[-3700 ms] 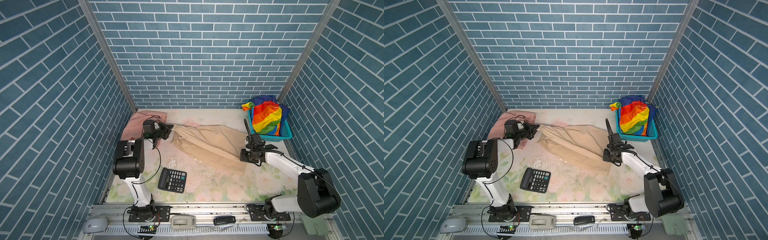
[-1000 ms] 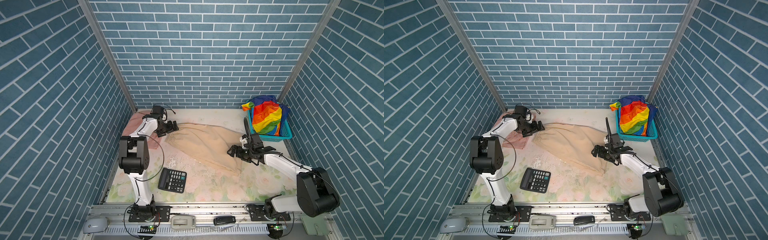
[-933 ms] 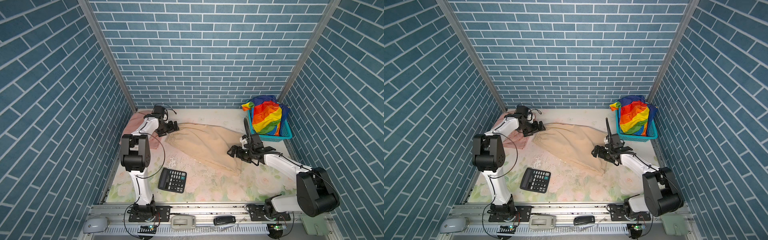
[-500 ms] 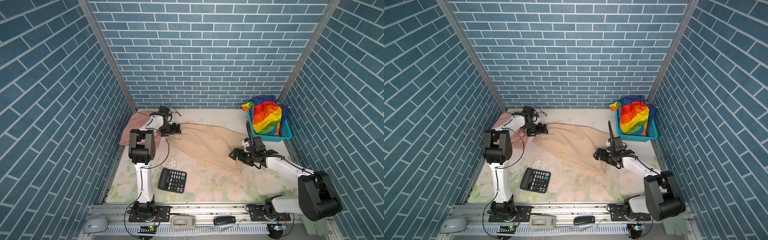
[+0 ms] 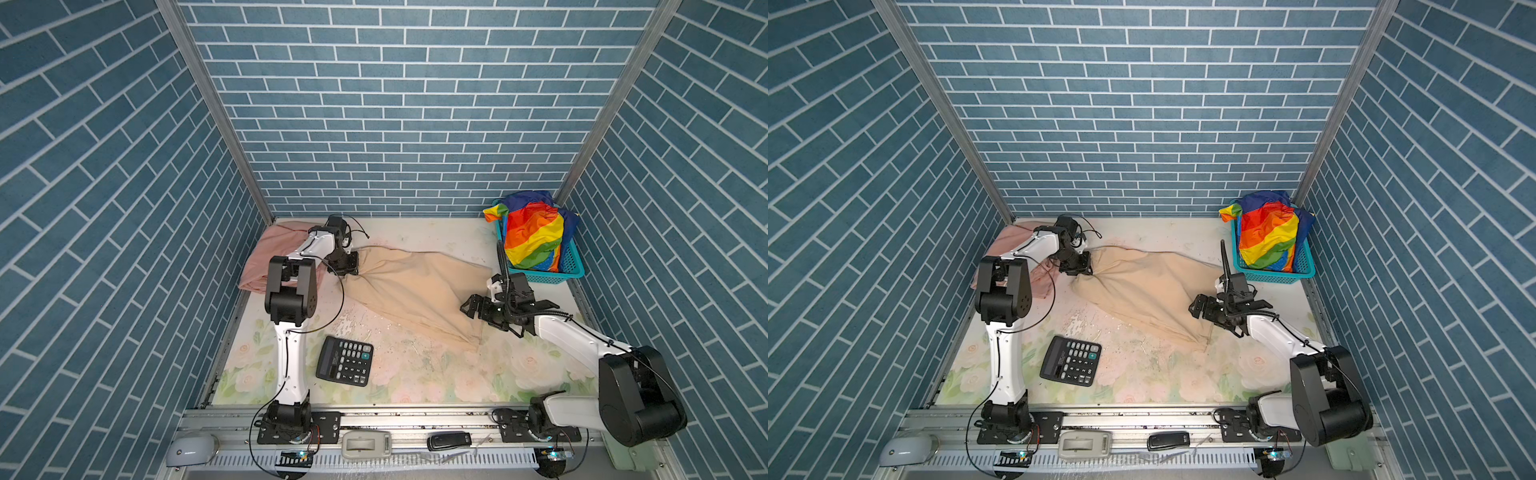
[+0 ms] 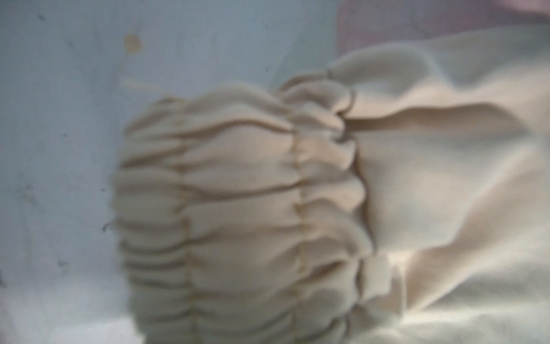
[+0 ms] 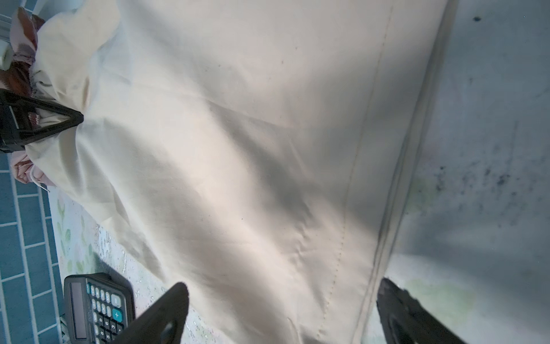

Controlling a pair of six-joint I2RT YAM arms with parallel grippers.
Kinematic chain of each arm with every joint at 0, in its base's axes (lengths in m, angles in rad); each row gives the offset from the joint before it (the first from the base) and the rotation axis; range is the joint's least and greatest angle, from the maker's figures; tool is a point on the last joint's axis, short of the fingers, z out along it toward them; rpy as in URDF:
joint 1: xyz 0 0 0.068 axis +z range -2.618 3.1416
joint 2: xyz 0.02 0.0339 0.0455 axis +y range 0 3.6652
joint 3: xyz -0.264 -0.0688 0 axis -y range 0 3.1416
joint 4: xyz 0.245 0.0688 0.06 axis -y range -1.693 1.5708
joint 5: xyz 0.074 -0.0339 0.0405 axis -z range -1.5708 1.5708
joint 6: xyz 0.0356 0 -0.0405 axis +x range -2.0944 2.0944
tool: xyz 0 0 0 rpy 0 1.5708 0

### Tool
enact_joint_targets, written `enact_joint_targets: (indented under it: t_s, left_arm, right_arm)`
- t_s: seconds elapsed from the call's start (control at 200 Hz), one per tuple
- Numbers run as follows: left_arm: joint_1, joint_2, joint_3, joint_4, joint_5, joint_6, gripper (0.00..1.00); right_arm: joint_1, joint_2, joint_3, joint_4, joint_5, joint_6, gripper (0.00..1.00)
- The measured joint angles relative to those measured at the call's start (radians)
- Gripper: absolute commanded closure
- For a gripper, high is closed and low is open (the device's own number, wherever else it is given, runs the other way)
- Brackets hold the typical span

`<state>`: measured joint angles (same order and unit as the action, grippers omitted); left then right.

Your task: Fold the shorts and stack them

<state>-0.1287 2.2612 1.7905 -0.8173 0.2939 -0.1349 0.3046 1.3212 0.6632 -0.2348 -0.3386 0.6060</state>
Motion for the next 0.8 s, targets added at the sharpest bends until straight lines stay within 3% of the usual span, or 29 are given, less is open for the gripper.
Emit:
enact_joint_targets:
  t_s: [0.04,0.125,0.15,0.305,0.55,0.8]
  left_arm:
    - [-0.003,0.001,0.0,0.0,0.003,-0.005,0.85]
    - [-0.006,0.001,0.0,0.0,0.016,-0.014,0.9]
    - [-0.007,0.0,-0.001,0.0,0.018,-0.018,1.0]
    - [-0.006,-0.042,-0.061,0.019,0.021,-0.05,1.0]
    - [0.064,-0.251,-0.334,0.097,0.108,-0.18,1.0]
    - [0.121,-0.396,-0.398,0.142,0.1,-0.229,1.0]
  right_arm:
    - [-0.002,0.0,0.0,0.003,0.0,0.0,0.01]
    - [-0.008,0.0,0.0,0.004,0.001,0.0,0.01]
    - [-0.01,0.001,0.0,0.005,0.001,0.0,0.01]
    - [-0.021,0.048,0.008,0.012,0.002,-0.001,0.01]
    - [-0.032,0.185,0.099,0.0,0.027,-0.013,0.01]
    - [-0.034,0.264,0.229,-0.027,0.085,-0.063,0.03]
